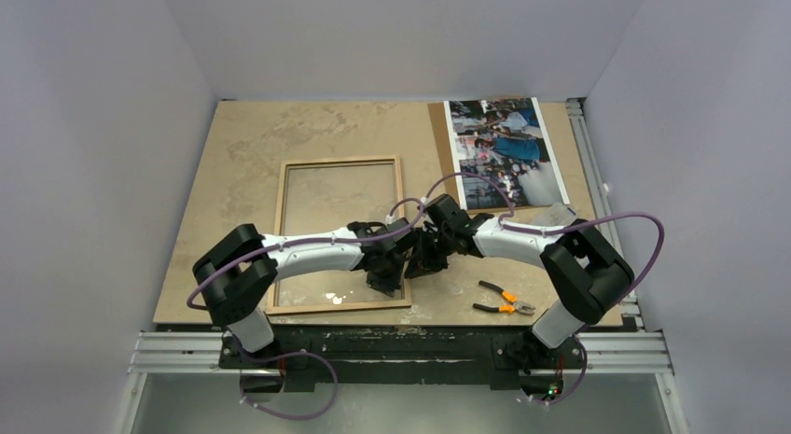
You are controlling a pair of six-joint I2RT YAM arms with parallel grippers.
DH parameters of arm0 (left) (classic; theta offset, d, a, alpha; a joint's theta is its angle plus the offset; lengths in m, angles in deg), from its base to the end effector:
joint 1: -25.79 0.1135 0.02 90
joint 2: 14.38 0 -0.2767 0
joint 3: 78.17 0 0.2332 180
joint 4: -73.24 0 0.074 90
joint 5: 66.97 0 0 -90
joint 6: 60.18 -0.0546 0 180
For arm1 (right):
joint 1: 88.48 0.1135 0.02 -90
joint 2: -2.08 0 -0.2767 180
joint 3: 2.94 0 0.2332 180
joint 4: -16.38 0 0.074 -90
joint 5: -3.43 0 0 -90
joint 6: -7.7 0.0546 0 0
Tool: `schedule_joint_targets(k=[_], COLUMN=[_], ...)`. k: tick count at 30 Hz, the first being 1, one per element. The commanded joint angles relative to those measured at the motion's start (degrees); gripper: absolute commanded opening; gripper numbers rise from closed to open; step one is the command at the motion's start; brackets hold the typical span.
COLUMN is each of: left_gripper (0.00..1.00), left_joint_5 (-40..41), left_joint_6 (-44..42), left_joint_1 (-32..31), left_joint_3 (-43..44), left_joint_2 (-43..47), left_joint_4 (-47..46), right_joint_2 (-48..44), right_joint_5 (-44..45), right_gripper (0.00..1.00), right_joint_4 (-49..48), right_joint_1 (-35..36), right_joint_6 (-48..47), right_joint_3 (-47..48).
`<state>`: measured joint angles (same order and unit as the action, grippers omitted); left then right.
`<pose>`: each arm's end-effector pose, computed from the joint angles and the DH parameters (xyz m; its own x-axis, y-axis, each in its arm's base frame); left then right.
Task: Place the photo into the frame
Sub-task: Adjust the photo frame item on the photo frame.
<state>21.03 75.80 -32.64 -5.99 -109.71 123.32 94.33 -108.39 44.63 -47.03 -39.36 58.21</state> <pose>0.1540 -0.2542 0.1742 -0.9644 0.1968 -0.1765 0.2349 0.9442 -0.2307 0.2070 0.2099 0.1623 -0.9875 -0.0283 -0.1554 -0.1146 0.8055 0.5814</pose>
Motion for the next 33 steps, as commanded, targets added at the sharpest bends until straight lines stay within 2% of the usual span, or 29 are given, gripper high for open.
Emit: schedule_joint_targets(k=[1, 6, 12, 17, 23, 28, 31, 33], left_gripper=[0.00, 0.00, 0.00, 0.02, 0.13, 0.18, 0.21, 0.32], left_joint_5=[-7.3, -4.6, -4.3, -2.5, -1.3, -4.1, -7.5, -8.8], left_joint_6=[-1.3, -1.1, 0.4, 0.2, -1.0, -1.7, -2.3, -2.8], left_joint_1=[-2.6, -1.1, 4.9, 10.6, 15.6, 21.4, 25.3, 27.1], left_joint_3=[1.7, 3.9, 2.3, -1.1, -4.8, -9.5, -11.5, -11.8], left_joint_2=[-2.5, -2.8, -3.3, 1.3, 10.2, 18.9, 23.3, 26.2], left_joint_4=[-6.5, -5.2, -6.7, -7.3, -7.5, -9.3, -9.8, -9.8], right_joint_2=[2.8, 2.7, 2.7, 1.8, -0.2, -1.2, -0.7, 0.1], right_joint_5=[5.7, 5.7, 5.3, 5.2, 4.0, 3.9, 3.3, 3.5], right_gripper=[0.00, 0.00, 0.00, 0.00, 0.03, 0.33, 0.45, 0.50], right_joint_4=[1.4, 1.1, 0.7, 0.6, -0.8, -1.3, -2.3, -1.6], right_joint_1=[1.1, 1.1, 1.1, 1.1, 1.0, 0.4, -0.1, -0.8], right_joint_6=[-2.3, -2.2, -1.9, -1.9, -1.8, -1.6, -1.3, -2.0], right_joint_3=[-0.7, -0.8, -0.9, -1.0, -0.8, 0.4, 1.2, 2.8])
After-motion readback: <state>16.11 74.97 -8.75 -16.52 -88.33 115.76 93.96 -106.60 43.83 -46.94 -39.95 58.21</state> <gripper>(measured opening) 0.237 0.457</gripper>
